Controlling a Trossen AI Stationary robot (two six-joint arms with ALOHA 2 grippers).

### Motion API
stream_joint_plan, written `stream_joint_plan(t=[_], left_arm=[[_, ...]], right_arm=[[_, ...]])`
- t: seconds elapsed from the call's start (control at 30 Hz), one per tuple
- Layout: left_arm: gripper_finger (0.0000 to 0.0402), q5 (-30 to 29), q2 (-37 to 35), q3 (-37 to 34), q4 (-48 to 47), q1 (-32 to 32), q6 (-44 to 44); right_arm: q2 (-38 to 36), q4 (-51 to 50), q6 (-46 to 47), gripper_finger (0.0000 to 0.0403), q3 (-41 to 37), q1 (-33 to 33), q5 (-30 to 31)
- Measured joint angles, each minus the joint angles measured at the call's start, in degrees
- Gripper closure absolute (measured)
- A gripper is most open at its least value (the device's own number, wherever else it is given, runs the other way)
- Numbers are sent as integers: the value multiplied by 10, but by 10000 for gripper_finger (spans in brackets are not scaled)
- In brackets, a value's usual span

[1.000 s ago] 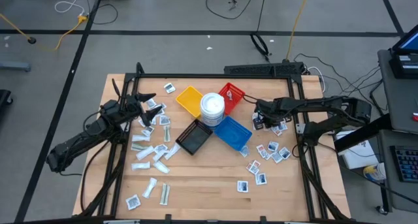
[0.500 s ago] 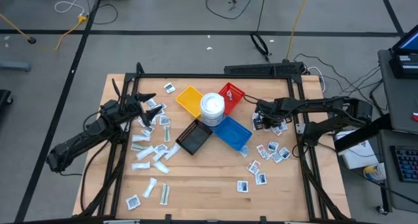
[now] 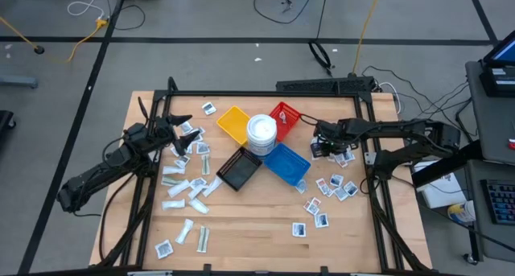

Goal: Pick & Place First Aid Supplies
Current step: Put the ointment pack into the red bin

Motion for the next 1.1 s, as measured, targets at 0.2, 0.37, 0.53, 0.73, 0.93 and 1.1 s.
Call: stream_joint_plan(t=[0.2,0.37,0.53,0.73,0.93,1.1], left_arm=[[9,0,0,0,0,0,0],[9,0,0,0,0,0,0],[9,0,0,0,0,0,0],[9,0,0,0,0,0,0],[9,0,0,0,0,0,0],[9,0,0,0,0,0,0]], right_arm=[[0,-11,13,272,0,0,22],[0,-11,34,271,0,0,30],[0,-15,40,271,0,0,43],[0,-20,52,271,-12,1,43],[16,-7,54,271,-31,4,29],[18,1,50,293,-33,4,23]])
